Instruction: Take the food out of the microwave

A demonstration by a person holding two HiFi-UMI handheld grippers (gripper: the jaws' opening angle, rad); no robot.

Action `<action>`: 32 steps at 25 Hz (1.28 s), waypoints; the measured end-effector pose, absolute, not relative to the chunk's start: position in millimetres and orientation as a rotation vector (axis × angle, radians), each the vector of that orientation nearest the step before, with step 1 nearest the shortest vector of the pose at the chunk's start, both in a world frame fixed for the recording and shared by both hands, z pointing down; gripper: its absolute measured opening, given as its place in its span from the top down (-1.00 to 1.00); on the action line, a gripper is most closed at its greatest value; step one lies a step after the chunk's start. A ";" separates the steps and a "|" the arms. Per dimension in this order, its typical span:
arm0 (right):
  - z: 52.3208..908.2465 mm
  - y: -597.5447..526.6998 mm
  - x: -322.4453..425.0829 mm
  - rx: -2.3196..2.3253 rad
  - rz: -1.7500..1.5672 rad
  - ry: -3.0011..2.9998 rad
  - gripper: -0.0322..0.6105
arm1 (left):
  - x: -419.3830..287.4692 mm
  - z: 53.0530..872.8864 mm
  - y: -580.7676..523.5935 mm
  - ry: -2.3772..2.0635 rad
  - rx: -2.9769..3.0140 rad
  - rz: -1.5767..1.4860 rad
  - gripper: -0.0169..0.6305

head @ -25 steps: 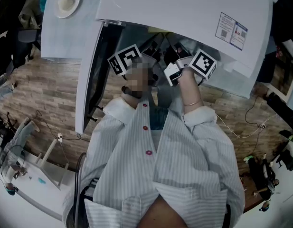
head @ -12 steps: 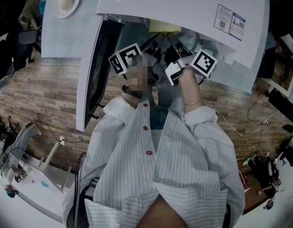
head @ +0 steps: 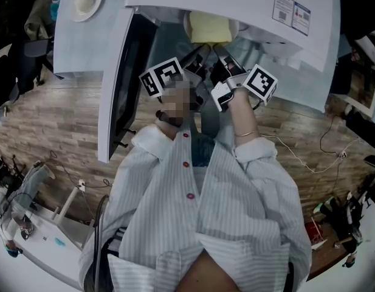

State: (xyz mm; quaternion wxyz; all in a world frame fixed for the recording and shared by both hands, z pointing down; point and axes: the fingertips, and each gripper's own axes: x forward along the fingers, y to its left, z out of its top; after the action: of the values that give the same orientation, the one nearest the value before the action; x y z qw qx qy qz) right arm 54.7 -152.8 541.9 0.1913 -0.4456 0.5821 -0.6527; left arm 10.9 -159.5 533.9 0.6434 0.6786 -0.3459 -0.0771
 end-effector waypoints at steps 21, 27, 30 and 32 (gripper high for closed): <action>538.6 -154.8 44.2 -1.135 -1.892 1.784 0.77 | -0.8 525.8 -156.5 -0.930 1.553 -0.247 0.82; 537.8 -157.4 41.7 -1.077 -1.903 1.835 0.77 | -2.7 525.2 -155.9 -0.966 1.530 -0.289 0.82; 535.9 -161.0 38.9 -1.041 -1.898 1.851 0.77 | -4.0 524.6 -158.2 -0.979 1.534 -0.305 0.82; 535.6 -161.8 37.8 -1.024 -1.893 1.863 0.77 | -5.2 524.0 -158.4 -0.985 1.534 -0.316 0.82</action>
State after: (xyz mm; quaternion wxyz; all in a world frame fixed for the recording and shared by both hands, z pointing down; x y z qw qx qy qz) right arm 37.8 -161.8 535.6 0.1470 -0.3559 0.6475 -0.6577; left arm -5.2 -158.4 524.0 0.6018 0.6621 -0.4252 -0.1365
